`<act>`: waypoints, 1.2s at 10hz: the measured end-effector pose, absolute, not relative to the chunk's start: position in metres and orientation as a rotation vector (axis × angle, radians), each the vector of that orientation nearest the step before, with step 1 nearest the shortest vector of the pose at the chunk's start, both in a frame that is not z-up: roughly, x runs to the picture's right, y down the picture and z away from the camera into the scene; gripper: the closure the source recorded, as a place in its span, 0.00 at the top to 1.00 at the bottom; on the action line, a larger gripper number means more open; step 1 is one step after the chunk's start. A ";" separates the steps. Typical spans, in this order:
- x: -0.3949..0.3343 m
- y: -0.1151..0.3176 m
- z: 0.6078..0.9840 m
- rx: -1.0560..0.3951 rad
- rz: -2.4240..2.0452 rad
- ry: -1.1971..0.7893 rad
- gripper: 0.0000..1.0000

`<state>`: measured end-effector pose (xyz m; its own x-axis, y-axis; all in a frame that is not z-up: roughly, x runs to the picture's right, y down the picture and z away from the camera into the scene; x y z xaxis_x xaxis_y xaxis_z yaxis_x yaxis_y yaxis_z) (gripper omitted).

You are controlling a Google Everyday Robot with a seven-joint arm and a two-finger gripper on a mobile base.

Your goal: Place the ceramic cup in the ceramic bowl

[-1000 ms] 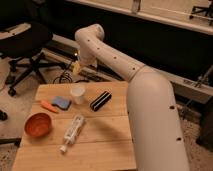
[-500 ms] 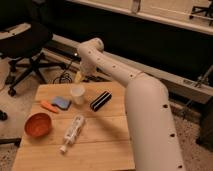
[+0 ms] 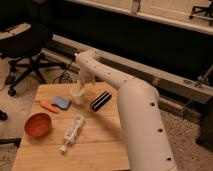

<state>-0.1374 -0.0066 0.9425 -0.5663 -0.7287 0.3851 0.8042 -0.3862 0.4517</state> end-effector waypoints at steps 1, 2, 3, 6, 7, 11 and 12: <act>-0.143 0.001 0.951 -0.160 -2.054 -0.774 0.44; -0.150 0.004 0.954 -0.157 -2.067 -0.790 0.35; -0.160 -0.001 0.953 -0.138 -2.083 -0.801 0.24; -0.190 -0.063 0.890 0.011 -2.182 -0.745 0.00; -0.200 -0.080 0.862 0.073 -2.225 -0.728 0.00; -0.271 -0.088 0.766 0.351 -2.516 -0.731 0.00; -0.288 -0.079 0.751 0.406 -2.608 -0.734 0.00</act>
